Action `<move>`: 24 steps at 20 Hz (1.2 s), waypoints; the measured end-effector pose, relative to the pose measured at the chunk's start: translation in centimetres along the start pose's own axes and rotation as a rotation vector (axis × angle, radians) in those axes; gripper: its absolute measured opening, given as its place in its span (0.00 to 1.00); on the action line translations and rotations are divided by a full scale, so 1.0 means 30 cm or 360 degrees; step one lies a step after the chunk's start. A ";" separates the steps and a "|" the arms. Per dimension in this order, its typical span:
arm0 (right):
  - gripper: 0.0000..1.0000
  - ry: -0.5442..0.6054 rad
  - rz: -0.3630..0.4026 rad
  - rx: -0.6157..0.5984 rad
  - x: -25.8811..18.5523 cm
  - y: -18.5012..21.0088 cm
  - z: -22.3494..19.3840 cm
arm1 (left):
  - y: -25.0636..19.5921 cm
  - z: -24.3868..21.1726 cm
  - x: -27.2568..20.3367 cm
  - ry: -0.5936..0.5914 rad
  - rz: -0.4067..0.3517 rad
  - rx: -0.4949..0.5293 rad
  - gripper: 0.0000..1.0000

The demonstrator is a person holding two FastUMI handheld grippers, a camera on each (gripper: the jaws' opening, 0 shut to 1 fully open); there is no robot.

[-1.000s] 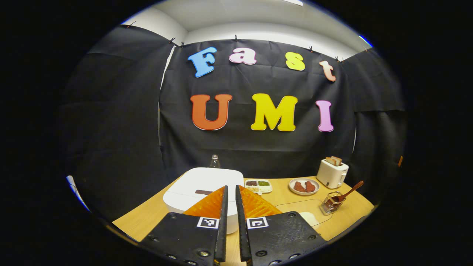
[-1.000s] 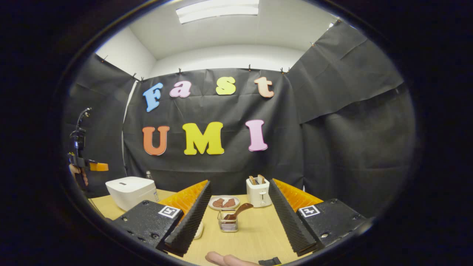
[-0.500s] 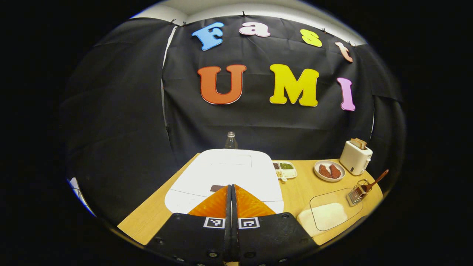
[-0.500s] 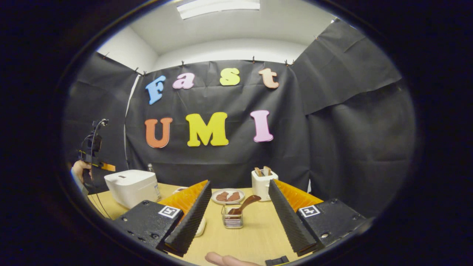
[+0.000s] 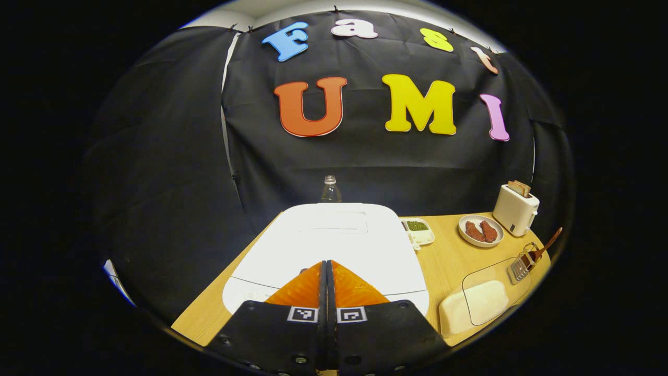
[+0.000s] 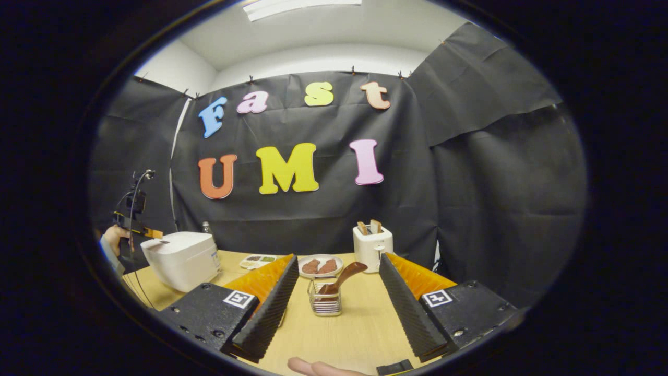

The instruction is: Close the left gripper, press the button to open the rice cooker; take a wooden spoon from the chopstick holder with the right hand, scoop a spoonful of rice and pour it into the rice cooker, then put the wooden spoon back into the chopstick holder.

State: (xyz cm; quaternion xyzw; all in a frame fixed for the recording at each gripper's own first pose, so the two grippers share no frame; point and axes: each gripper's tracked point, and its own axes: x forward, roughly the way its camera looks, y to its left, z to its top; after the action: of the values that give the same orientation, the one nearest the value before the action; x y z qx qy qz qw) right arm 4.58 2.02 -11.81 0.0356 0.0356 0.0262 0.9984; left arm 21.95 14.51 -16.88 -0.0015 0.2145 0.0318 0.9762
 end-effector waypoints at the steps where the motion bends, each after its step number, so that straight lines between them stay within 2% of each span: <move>1: 1.00 -0.0001 0.0000 0.0001 0.001 -0.001 -0.002 | 0.008 -0.006 0.010 0.0011 -0.0001 -0.0008 0.00; 7: 1.00 -0.0004 0.0010 -0.0002 0.001 -0.002 -0.013 | -0.002 -0.044 0.011 0.0098 -0.0013 -0.0015 0.00; 10: 1.00 -0.0014 0.0026 0.0007 0.004 0.006 -0.020 | -0.005 -0.056 0.009 0.0154 0.0006 -0.0073 0.00; 11: 0.96 -0.0004 0.0030 0.0001 0.009 0.012 -0.032 | -0.006 -0.053 0.009 0.0142 0.0017 -0.0098 0.00; 12: 1.00 0.0009 0.0034 -0.0008 0.009 0.018 -0.041 | -0.009 -0.054 0.012 0.0142 0.0019 -0.0106 0.00; 13: 1.00 0.0020 0.0036 -0.0015 0.012 0.021 -0.050 | -0.002 -0.057 0.017 0.0140 0.0017 -0.0117 0.00; 19: 1.00 0.0068 0.0065 -0.0020 -0.019 0.047 -0.070 | -0.014 -0.063 0.019 0.0301 -0.0052 -0.0361 0.00; 20: 0.96 0.0065 0.0065 -0.0021 -0.031 0.049 -0.064 | -0.009 -0.062 0.023 0.0332 -0.0042 -0.0351 0.00; 21: 1.00 0.0063 0.0064 -0.0023 -0.042 0.049 -0.061 | -0.009 -0.062 0.027 0.0358 -0.0019 -0.0309 0.00; 24: 1.00 0.0060 0.0071 -0.0030 -0.084 0.064 -0.045 | -0.004 -0.067 0.030 0.0462 0.0088 -0.0148 0.00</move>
State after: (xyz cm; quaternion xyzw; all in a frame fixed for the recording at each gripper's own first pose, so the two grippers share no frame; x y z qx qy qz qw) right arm 1.86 3.89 -12.84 0.0264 0.0535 0.0493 0.9970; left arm 21.93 14.40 -19.07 -0.0455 0.3517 0.0681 0.9325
